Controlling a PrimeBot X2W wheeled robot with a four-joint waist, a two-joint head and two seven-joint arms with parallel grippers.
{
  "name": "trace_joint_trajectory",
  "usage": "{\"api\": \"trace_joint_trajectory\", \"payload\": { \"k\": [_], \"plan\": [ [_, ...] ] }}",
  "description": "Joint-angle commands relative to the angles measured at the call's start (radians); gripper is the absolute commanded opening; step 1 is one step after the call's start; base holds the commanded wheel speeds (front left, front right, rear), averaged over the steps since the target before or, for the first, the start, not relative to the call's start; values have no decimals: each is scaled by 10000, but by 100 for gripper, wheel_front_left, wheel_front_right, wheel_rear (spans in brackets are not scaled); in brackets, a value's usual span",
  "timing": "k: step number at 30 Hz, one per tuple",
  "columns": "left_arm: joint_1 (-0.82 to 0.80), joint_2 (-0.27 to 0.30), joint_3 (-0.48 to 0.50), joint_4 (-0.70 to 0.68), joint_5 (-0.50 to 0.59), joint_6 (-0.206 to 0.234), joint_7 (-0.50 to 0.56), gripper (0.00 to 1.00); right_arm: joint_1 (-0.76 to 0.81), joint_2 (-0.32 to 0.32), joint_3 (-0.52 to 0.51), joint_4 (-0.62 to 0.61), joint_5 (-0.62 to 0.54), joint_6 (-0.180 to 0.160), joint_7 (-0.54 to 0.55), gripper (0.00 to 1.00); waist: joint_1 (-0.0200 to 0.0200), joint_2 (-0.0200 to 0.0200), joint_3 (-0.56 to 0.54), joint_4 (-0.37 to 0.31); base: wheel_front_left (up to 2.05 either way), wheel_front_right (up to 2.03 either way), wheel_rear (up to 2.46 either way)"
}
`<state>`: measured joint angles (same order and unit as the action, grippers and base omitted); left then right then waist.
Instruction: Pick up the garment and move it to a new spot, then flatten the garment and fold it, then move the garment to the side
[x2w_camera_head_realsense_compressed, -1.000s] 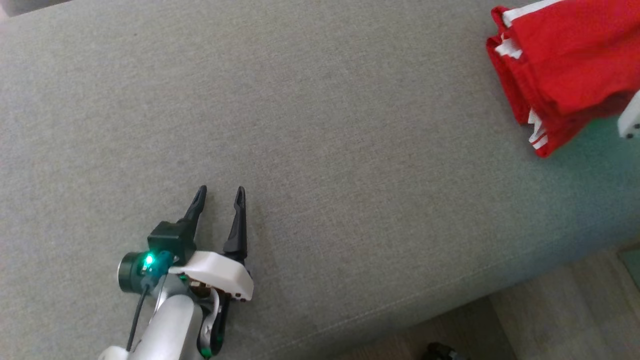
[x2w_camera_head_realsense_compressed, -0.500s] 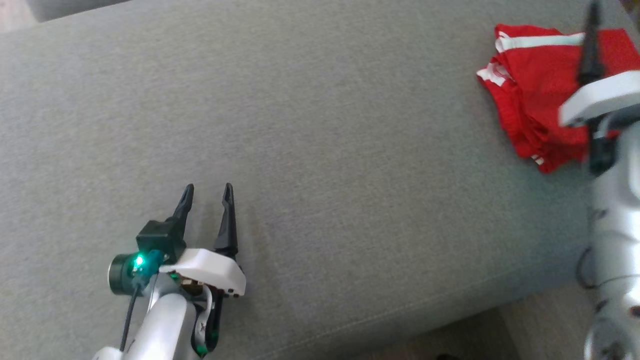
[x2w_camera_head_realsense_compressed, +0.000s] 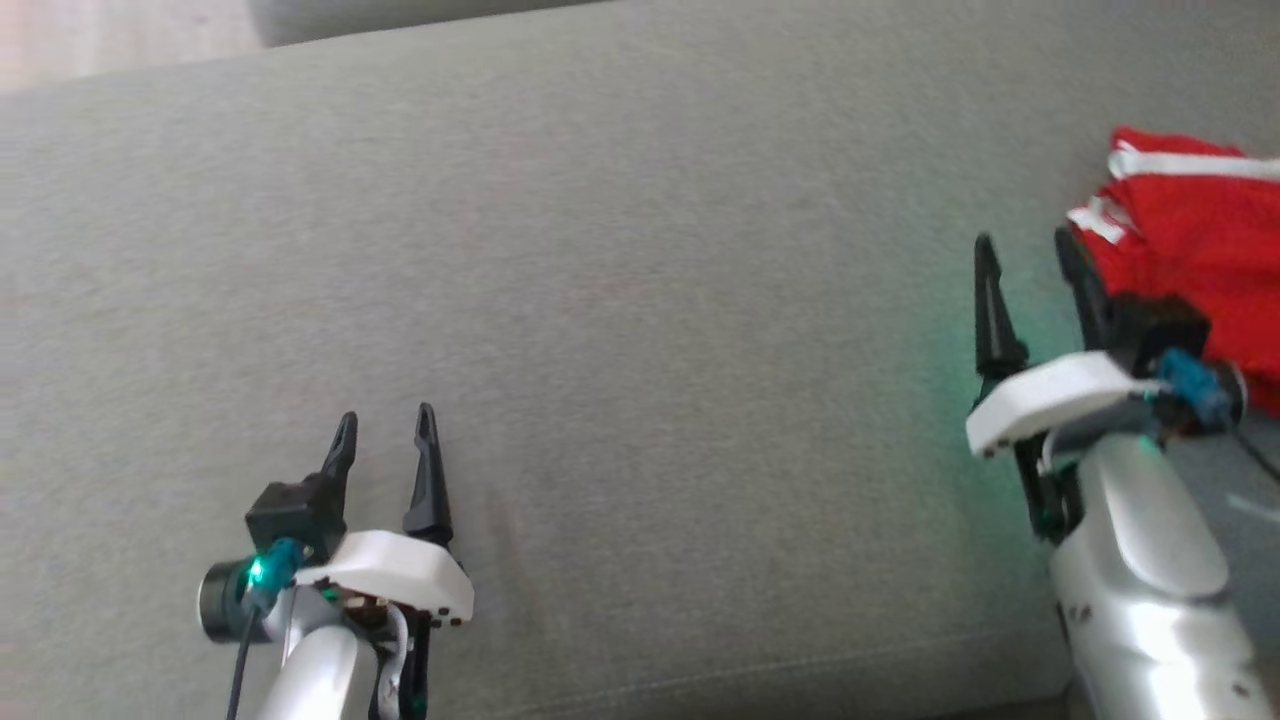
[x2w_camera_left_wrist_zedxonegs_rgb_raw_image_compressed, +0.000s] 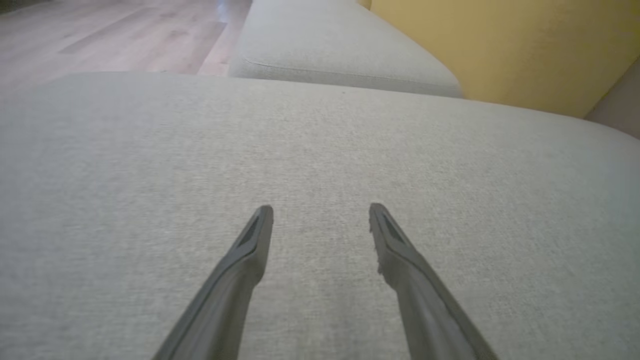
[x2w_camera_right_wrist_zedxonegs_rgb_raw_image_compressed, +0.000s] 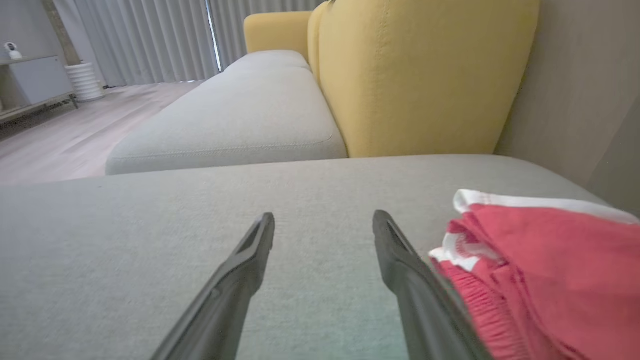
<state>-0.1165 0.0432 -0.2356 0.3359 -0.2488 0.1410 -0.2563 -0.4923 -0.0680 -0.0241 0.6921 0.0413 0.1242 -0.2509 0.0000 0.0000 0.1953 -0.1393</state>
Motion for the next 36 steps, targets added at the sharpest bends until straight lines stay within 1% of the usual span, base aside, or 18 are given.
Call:
{"api": "trace_joint_trajectory", "payload": {
  "k": [1, 6, 14, 24, 26, 27, 28, 32, 36],
  "plan": [
    [-196, 70, 392, -366, 58, 36, -55, 100, -31, 144, 270, -414, 113, 65, -106, 100, 0, 0, -240, 350, 0, 0, 0],
    [-55, 70, 579, -292, 141, 93, -55, 100, 804, 172, 491, -788, 580, 65, -107, 100, 0, 0, -489, 779, 0, 0, 0],
    [201, 70, 932, -266, 76, 45, -55, 100, 1491, 175, 807, -1163, 1070, 65, -108, 100, 0, 0, -933, 967, 0, 0, 0],
    [406, 70, 1242, -425, -157, -207, -55, 100, 1788, 176, 910, -1362, 1309, 65, -108, 100, 0, 0, -1213, 983, 0, 0, 0],
    [408, 70, 1252, -458, -223, -286, -55, 100, 1791, 176, 917, -1376, 1314, 65, -108, 100, 0, 0, -1210, 980, 0, 0, 0],
    [416, 70, 1235, -457, -343, -408, -55, 100, 1794, 177, 927, -1389, 1321, 65, -108, 100, 0, 0, -1208, 976, 0, 0, 0],
    [556, -11, 873, -83, -359, -443, 0, 0, 1961, 128, 667, -1014, 1260, 0, 2, 0, 0, 0, -1211, 978, 0, 0, 0],
    [756, -65, 861, 468, -397, -454, 20, 0, 2274, 163, 664, -517, 1300, -2, 36, 0, 0, 0, -1218, 981, 0, 0, 0],
    [725, -60, 951, 438, -821, -527, 143, 0, 2287, 163, 574, -602, 1749, 0, 189, 0, 0, 0, -1241, 994, 0, 0, 0]
  ]
}}
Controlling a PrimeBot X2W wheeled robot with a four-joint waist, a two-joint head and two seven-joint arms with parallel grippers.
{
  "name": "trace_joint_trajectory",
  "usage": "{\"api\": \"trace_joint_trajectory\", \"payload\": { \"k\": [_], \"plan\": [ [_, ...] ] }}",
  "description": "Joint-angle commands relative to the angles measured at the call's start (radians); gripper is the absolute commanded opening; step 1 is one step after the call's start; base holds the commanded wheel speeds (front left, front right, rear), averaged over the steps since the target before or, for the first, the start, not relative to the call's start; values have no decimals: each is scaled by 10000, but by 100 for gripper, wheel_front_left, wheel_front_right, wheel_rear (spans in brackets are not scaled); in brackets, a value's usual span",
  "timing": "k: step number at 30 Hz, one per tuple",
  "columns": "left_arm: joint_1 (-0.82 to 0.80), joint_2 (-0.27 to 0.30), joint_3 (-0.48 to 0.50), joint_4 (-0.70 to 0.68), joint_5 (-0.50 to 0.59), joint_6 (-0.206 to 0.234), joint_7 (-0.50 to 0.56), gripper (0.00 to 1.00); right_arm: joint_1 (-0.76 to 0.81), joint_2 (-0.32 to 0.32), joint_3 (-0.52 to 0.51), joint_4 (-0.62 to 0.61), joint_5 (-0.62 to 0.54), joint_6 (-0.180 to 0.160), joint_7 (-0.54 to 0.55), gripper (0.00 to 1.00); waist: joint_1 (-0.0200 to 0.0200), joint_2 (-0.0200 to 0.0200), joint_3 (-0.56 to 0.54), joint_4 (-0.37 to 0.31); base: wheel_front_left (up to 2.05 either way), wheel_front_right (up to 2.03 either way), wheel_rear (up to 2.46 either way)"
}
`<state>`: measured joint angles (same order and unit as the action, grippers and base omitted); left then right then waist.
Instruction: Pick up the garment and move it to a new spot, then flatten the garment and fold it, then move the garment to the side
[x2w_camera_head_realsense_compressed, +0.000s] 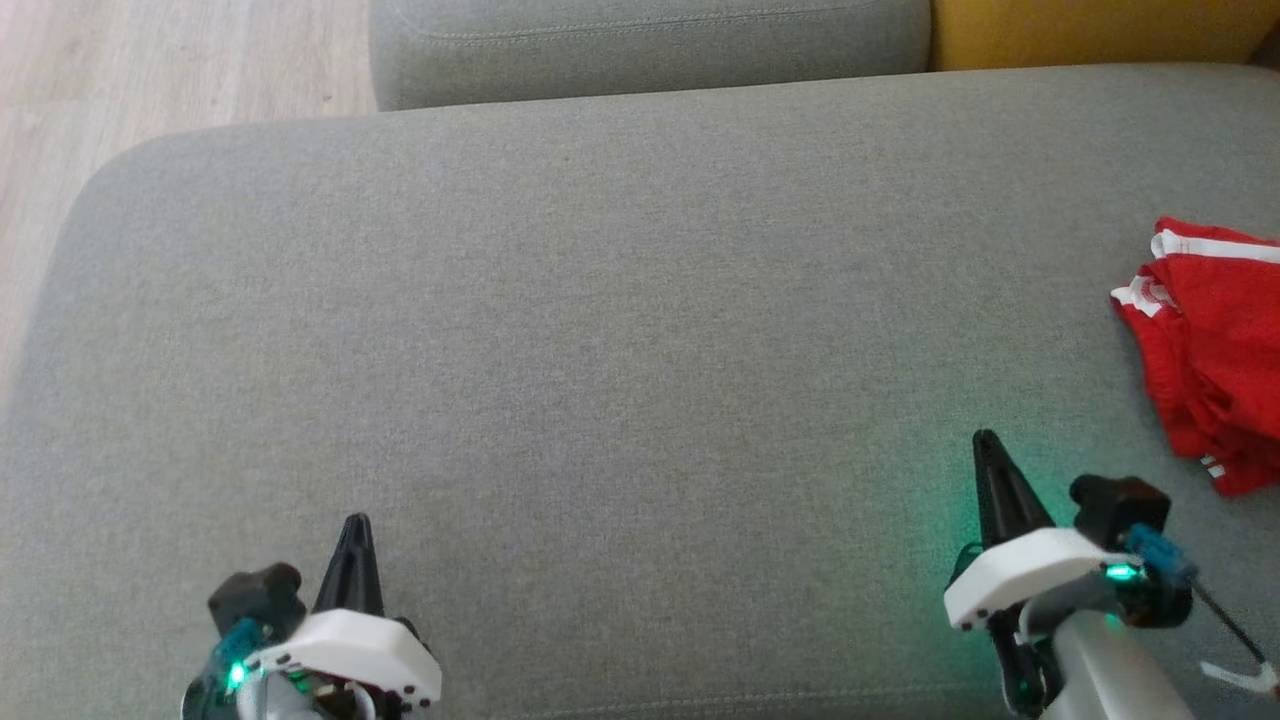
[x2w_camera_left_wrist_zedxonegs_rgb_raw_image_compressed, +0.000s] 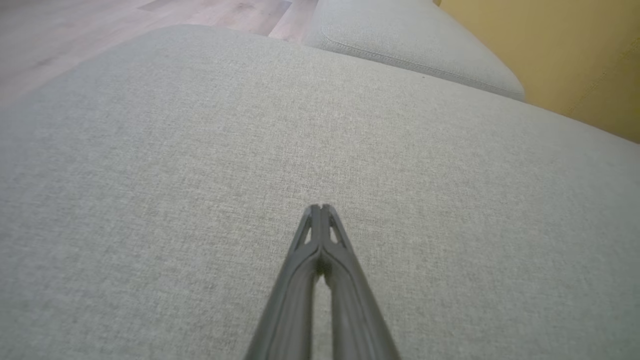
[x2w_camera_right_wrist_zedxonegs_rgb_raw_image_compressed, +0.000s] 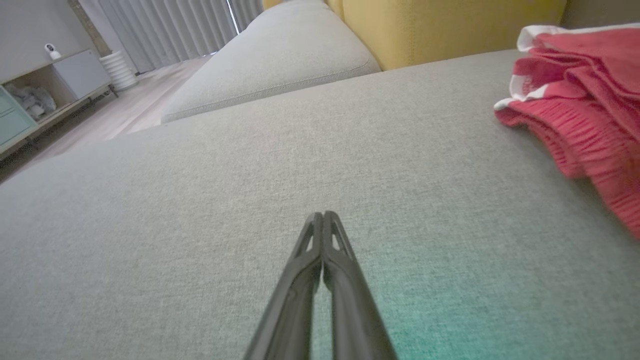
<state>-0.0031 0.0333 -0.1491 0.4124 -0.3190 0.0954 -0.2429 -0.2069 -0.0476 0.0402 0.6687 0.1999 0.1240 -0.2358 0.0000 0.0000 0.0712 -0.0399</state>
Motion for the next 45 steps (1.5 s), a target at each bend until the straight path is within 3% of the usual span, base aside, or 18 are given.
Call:
{"api": "trace_joint_trajectory", "payload": {
  "k": [1, 45],
  "plan": [
    [-414, 40, 107, -338, -225, -88, 39, 0, -553, -40, -81, -401, 280, 3, 67, 0, 0, 0, -6, 4, 0, 0, 0],
    [-643, 88, 1029, -833, -4886, -887, 1329, 0, 43, -35, -589, -1845, 5365, 27, 1300, 0, 0, 0, -254, 150, 0, 0, 0]
  ]
}}
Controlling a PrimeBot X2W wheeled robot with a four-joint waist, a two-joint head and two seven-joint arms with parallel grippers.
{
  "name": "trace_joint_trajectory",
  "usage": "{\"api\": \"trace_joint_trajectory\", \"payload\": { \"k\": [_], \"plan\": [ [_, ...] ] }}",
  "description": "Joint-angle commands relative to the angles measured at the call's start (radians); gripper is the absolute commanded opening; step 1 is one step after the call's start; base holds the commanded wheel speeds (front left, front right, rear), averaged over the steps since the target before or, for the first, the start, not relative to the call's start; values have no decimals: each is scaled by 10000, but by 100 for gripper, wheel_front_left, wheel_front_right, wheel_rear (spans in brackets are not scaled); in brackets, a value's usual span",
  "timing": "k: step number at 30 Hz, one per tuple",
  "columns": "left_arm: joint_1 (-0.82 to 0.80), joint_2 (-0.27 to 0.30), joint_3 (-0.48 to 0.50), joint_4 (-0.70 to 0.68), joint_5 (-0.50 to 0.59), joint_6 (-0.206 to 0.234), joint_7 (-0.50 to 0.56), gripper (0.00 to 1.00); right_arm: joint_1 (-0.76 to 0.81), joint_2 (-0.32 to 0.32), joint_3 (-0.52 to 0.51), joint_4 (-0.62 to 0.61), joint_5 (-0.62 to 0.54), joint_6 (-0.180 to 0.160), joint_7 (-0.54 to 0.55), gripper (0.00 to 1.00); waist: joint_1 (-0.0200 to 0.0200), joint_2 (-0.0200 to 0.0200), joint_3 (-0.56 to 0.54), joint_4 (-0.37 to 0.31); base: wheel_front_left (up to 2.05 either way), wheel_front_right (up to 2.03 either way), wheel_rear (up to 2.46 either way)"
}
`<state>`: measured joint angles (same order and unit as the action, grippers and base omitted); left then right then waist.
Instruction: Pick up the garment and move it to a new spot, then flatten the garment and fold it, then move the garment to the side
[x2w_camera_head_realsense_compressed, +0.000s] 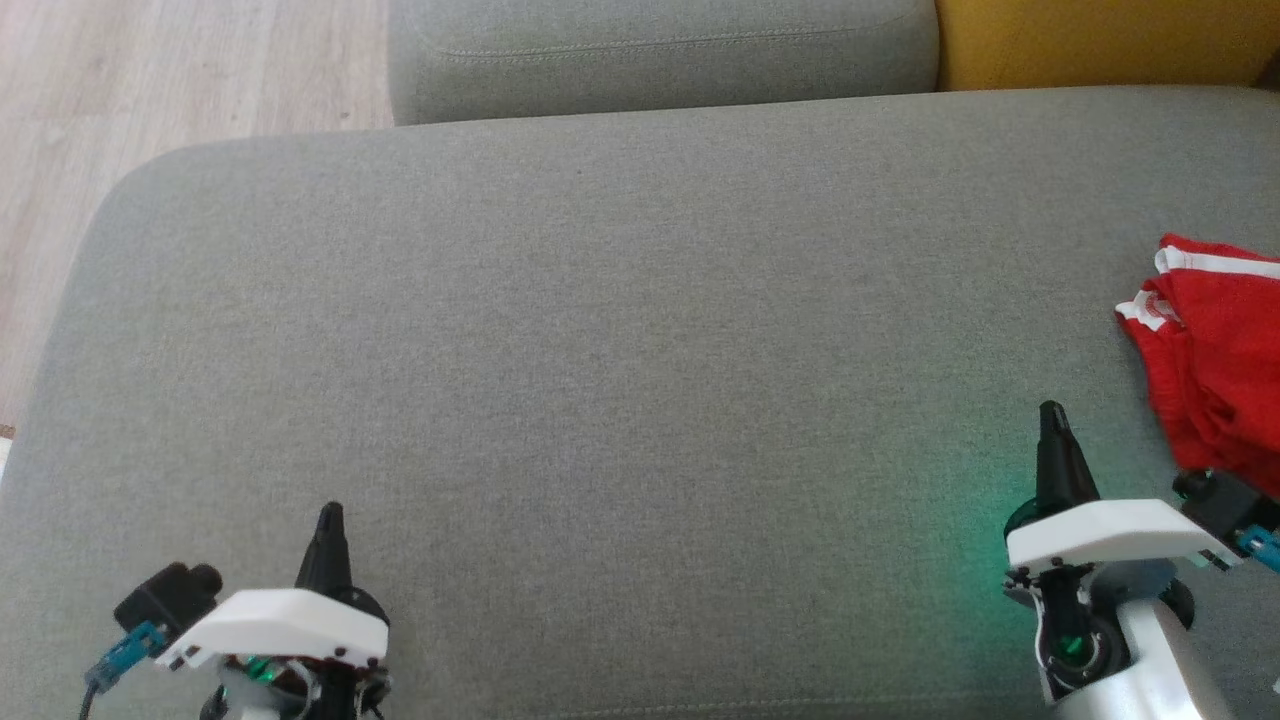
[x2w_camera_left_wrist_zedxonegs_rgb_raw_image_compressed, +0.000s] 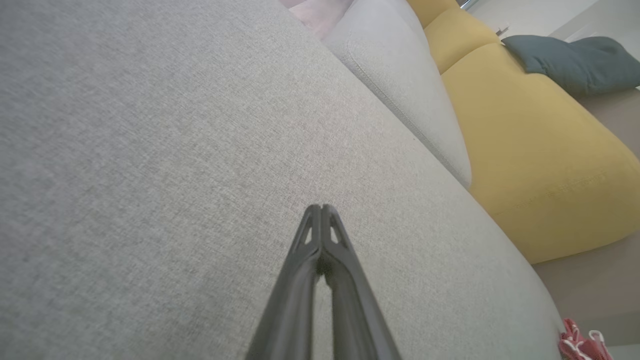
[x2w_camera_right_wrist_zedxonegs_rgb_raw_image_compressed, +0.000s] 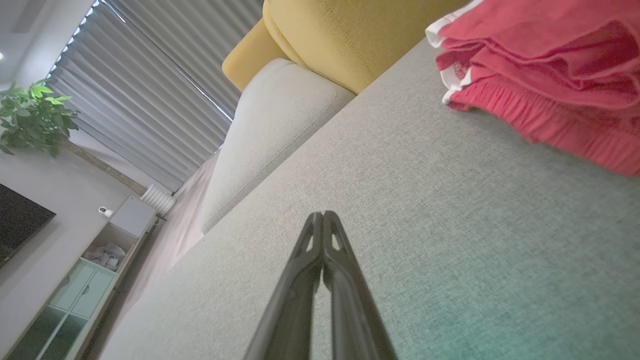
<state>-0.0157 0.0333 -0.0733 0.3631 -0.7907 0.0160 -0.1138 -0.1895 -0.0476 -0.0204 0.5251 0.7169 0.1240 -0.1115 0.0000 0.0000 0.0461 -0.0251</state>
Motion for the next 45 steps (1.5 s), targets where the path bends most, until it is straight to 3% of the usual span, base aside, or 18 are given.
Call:
{"api": "trace_joint_trajectory", "payload": {
  "k": [1, 45],
  "plan": [
    [-522, 89, 293, -351, -275, -111, 68, 0, -118, -34, 4, -440, 310, 27, 86, 0, 0, 0, -8, 5, 0, 0, 0],
    [-754, 135, 1200, -826, -4828, -892, 1335, 0, 419, -29, -537, -1801, 5266, 50, 1331, 0, 0, 0, -251, 147, 0, 0, 0]
  ]
}}
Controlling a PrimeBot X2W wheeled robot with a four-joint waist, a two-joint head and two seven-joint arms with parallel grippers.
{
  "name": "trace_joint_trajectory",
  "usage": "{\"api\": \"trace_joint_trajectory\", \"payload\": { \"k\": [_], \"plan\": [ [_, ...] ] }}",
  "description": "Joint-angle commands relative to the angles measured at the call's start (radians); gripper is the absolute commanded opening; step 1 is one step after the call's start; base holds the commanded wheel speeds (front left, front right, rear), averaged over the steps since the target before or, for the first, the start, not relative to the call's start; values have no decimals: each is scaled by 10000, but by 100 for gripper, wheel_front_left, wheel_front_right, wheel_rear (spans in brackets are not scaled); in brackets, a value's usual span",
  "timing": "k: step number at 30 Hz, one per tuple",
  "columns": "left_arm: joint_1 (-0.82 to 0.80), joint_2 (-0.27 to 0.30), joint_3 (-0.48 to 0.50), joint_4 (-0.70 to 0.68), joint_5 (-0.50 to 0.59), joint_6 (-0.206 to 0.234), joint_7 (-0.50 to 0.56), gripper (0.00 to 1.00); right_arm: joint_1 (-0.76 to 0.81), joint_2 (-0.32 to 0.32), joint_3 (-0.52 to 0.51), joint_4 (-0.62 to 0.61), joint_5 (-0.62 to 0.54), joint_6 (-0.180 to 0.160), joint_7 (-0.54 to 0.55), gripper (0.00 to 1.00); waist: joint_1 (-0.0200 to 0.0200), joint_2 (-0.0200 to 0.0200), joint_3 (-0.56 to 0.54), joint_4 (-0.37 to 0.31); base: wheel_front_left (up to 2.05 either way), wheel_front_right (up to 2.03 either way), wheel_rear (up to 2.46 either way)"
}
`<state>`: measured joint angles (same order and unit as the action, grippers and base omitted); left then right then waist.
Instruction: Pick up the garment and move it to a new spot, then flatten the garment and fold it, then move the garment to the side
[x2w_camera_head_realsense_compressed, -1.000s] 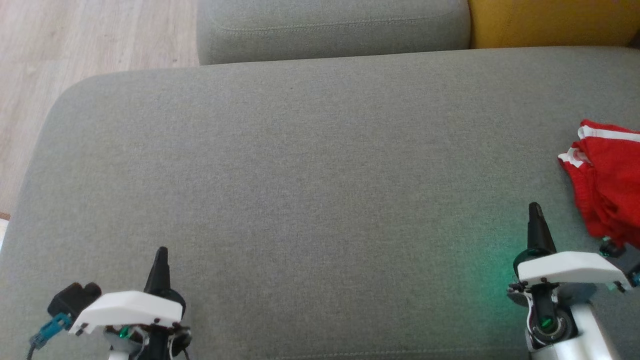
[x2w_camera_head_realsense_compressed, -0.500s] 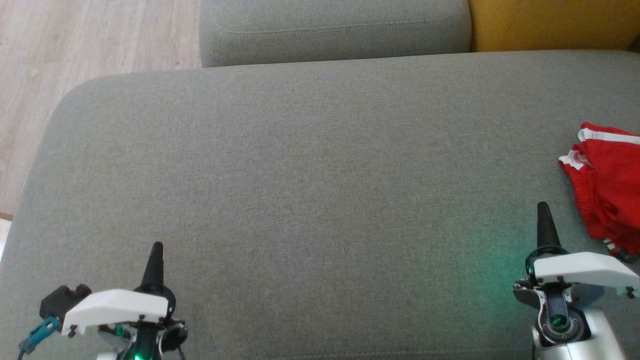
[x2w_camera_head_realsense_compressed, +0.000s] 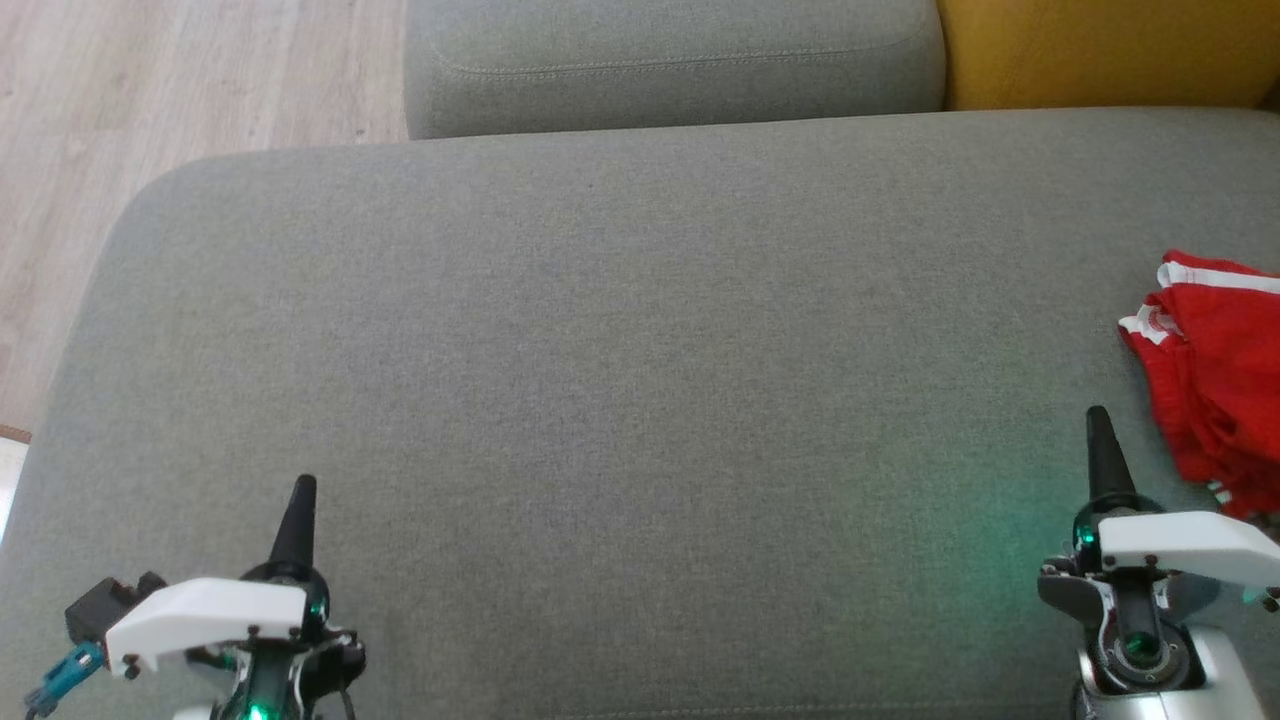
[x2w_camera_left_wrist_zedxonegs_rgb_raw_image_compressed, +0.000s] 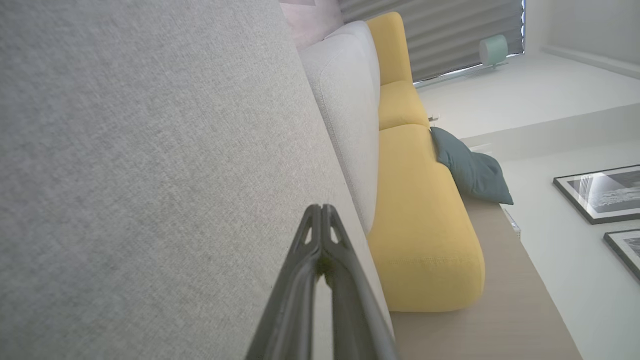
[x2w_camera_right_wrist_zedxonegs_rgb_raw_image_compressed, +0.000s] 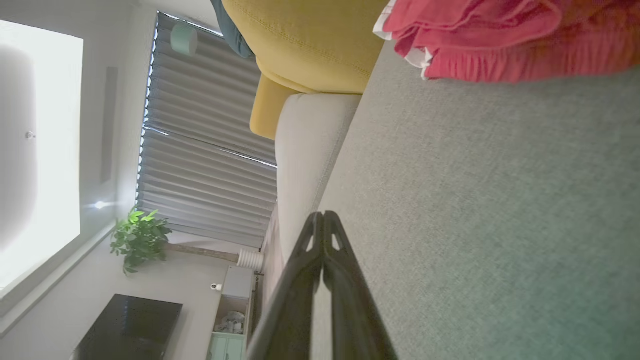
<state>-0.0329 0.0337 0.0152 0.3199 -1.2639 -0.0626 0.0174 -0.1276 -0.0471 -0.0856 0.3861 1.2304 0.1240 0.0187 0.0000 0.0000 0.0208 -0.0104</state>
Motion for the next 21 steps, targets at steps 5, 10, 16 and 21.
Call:
{"api": "trace_joint_trajectory", "payload": {
  "k": [5, 10, 16, 21],
  "plan": [
    [-614, 138, 440, -460, -728, -214, 199, 0, -125, -34, 40, -600, 819, 53, 202, 0, 0, 0, -32, 19, 0, 0, 0],
    [-640, 143, 546, -516, -1258, -305, 347, 0, -63, -34, -23, -758, 1395, 56, 347, 0, 0, 0, -60, 36, 0, 0, 0],
    [-673, 150, 673, -582, -1893, -414, 524, 0, 12, -33, -98, -948, 2087, 59, 521, 0, 0, 0, -94, 56, 0, 0, 0],
    [-700, 155, 778, -637, -2423, -505, 671, 0, 75, -33, -161, -1106, 2664, 62, 666, 0, 0, 0, -123, 72, 0, 0, 0]
  ]
}}
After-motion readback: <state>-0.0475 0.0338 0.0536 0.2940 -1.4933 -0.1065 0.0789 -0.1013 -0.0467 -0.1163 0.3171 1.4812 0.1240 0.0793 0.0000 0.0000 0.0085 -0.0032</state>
